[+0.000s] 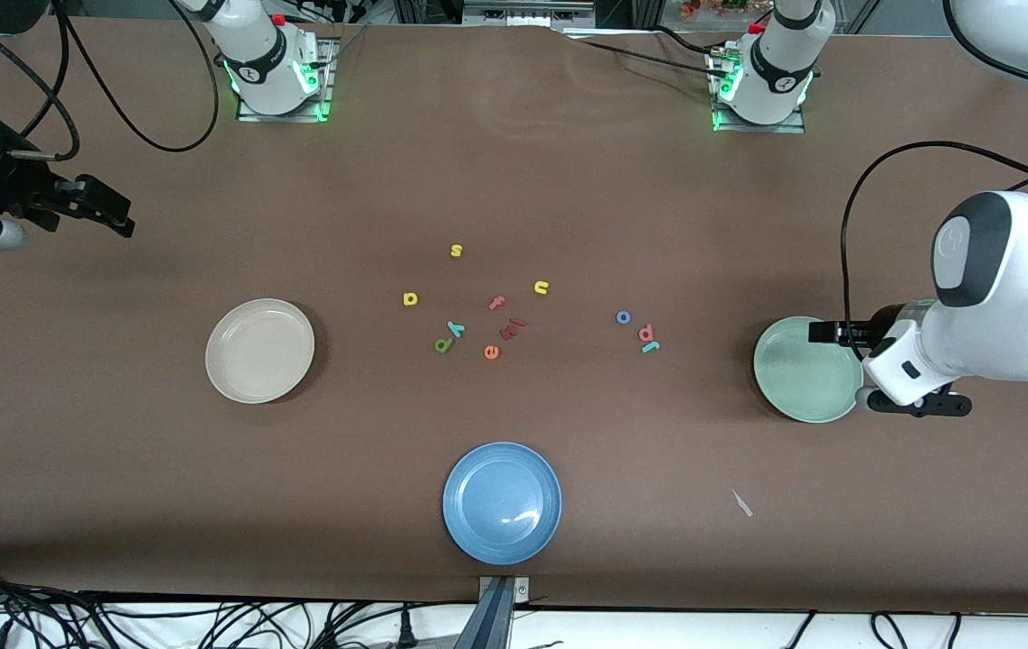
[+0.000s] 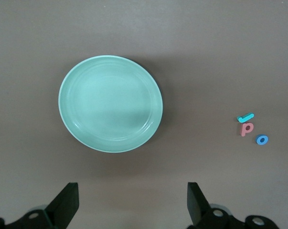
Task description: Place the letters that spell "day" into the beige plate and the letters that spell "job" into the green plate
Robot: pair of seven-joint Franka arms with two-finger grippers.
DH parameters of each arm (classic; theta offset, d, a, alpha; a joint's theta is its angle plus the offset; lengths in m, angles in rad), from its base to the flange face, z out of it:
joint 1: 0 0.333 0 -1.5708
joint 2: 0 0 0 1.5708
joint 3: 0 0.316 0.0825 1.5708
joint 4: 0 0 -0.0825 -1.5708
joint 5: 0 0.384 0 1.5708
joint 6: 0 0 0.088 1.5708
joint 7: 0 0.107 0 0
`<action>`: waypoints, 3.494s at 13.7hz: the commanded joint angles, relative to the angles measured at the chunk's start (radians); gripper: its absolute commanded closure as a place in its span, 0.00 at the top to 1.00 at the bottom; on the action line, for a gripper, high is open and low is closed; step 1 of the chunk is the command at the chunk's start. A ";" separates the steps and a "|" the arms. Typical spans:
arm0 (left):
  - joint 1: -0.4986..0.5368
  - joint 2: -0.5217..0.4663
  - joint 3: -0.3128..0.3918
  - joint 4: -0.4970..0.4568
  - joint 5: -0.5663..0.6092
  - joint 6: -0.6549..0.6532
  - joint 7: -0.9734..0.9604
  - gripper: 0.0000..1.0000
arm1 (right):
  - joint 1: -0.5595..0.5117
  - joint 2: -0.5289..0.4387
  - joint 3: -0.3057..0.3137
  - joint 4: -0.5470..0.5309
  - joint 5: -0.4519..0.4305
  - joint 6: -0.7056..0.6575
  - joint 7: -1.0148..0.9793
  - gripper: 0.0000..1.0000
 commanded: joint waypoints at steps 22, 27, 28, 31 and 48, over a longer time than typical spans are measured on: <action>0.053 -0.049 0.009 -0.014 -0.005 0.078 0.073 0.98 | -0.002 -0.002 0.000 0.010 0.013 -0.016 -0.002 1.00; 0.047 -0.046 0.007 -0.004 0.040 0.081 0.064 0.99 | -0.002 -0.002 0.000 0.010 0.015 -0.015 -0.002 1.00; 0.046 -0.045 0.007 -0.004 0.041 0.081 0.062 0.99 | -0.002 -0.002 0.000 0.010 0.015 -0.016 -0.002 1.00; 0.044 -0.045 0.007 -0.004 0.041 0.081 0.059 0.99 | -0.002 -0.002 -0.004 0.007 0.015 -0.016 -0.002 1.00; 0.035 -0.040 0.007 -0.004 0.044 0.081 0.059 0.99 | -0.002 -0.002 -0.003 0.008 0.015 -0.016 -0.005 1.00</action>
